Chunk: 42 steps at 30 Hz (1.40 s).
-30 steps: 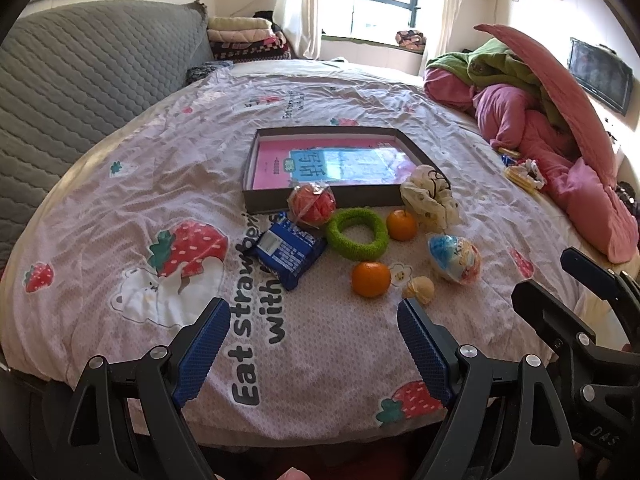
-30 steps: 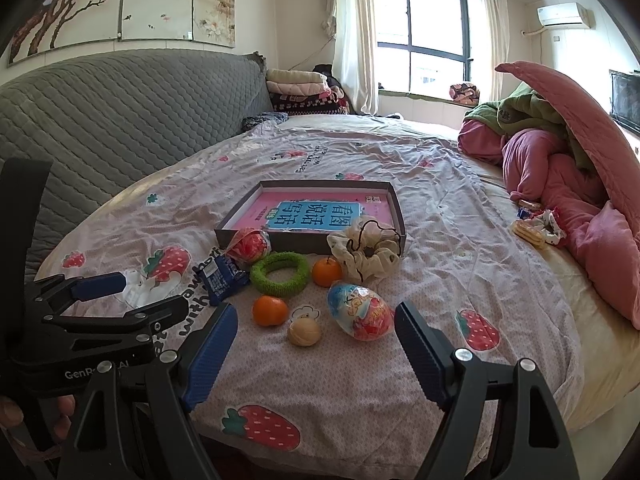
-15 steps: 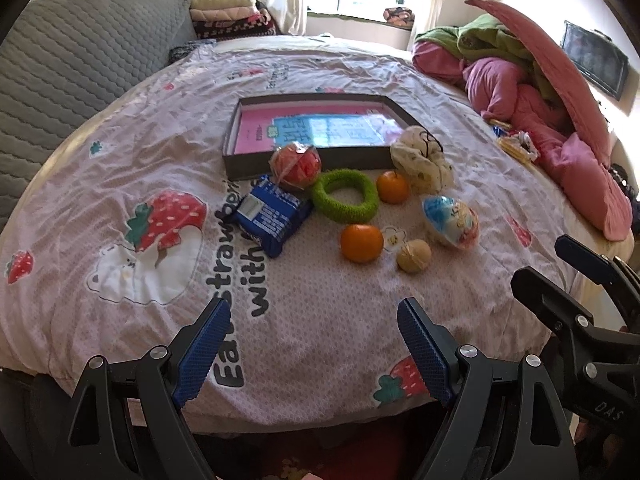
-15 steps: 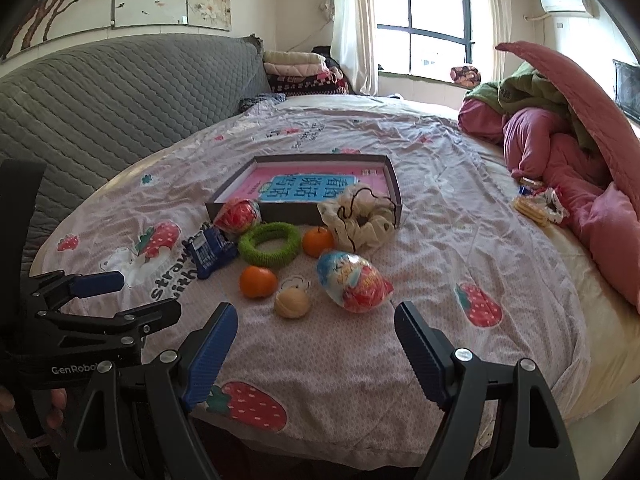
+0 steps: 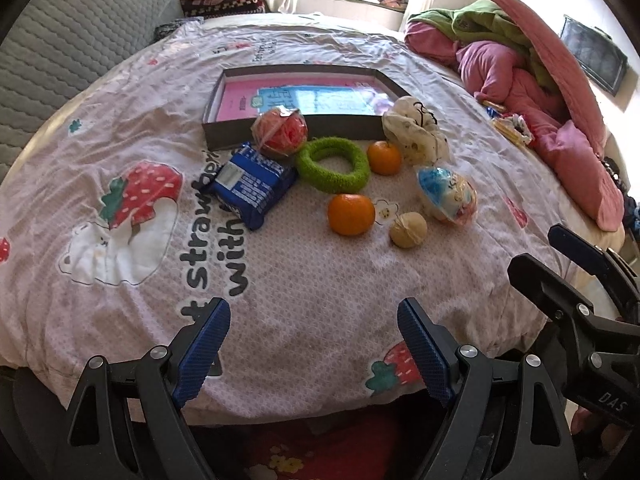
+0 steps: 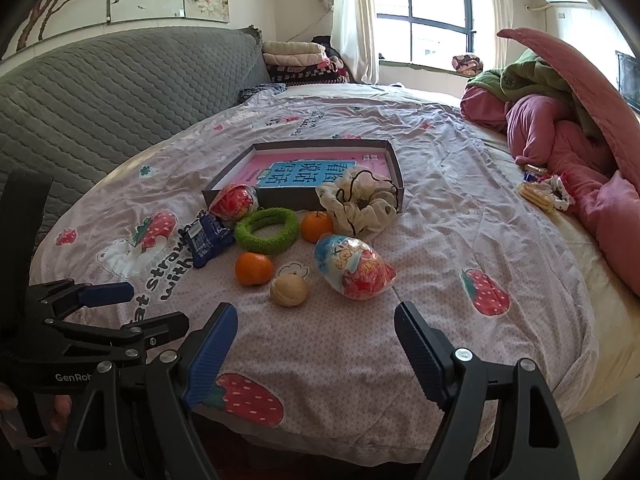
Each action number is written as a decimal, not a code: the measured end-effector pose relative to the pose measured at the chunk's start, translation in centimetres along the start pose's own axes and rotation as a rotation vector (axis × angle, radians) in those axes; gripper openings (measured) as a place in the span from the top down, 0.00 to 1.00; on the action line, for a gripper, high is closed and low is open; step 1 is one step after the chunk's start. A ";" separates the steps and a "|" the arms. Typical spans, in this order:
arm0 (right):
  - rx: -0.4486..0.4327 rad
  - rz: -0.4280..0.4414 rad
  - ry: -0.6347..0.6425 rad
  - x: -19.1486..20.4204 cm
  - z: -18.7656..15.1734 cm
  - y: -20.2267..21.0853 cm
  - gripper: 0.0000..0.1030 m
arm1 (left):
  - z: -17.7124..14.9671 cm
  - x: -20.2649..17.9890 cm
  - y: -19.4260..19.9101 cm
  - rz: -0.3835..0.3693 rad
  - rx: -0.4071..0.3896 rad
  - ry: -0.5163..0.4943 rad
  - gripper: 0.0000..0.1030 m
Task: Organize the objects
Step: 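Move left tool toward the mandarin orange while right tool approaches the red-wrapped egg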
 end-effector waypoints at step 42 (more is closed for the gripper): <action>0.053 0.034 -0.134 -6.0 1.3 -6.2 0.22 | 4.7 -0.5 -5.7 -0.139 0.015 0.050 0.16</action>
Point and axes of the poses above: each gripper's, at about its wrist camera, not at the fingertips, and y roughly against the way its jaws point, x to its left, z to its top, the point moved 7 cm from there along -y, roughly the way its jaws point, and after that the axes turned 14 degrees about x, right-handed, at the moved point
